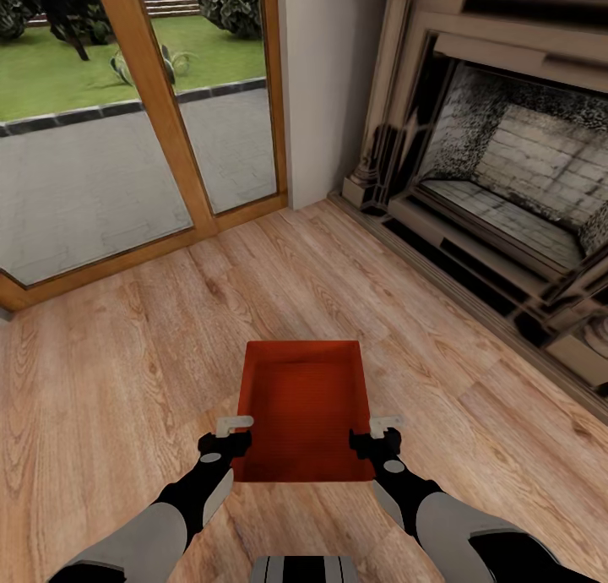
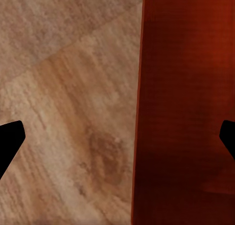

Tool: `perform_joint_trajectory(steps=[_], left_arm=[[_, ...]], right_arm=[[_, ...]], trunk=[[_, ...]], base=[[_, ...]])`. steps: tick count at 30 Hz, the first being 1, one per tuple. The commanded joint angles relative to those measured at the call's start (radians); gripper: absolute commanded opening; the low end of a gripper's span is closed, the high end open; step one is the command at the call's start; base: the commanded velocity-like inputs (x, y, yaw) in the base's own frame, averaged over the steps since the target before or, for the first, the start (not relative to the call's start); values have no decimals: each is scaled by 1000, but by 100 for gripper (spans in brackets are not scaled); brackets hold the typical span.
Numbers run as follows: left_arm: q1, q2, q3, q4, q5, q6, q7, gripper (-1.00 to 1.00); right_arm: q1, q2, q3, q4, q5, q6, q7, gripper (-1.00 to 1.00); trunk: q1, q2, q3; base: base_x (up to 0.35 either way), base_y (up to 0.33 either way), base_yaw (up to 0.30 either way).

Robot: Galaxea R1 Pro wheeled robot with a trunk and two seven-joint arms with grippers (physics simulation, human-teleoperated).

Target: Move the two storage containers from the living room to the garage. In the garage, place one container on the floor and stack the other container on top of it (either order is fine).

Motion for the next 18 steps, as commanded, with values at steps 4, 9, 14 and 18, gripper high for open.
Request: perform_joint_trajectory(steps=[4, 9, 14, 18], left_arm=[[-1, 0, -8, 1, 8, -3, 7, 100], [-1, -1, -8, 2, 9, -4, 7, 100], [-1, 0, -8, 1, 11, -3, 7, 100], [-1, 0, -7, -1, 13, -3, 7, 100]], right_arm=[[-1, 0, 3, 1, 9, 0, -8, 100], [0, 0, 3, 1, 9, 0, -8, 100], [0, 0, 2, 1, 9, 2, -5, 100], [0, 1, 0, 1, 9, 2, -4, 100]], trunk=[[0, 0, -1], [0, 0, -1], [0, 0, -1], [0, 0, -1]], base=[[0, 0, 0], [0, 0, 0], [0, 0, 0], [0, 0, 0]])
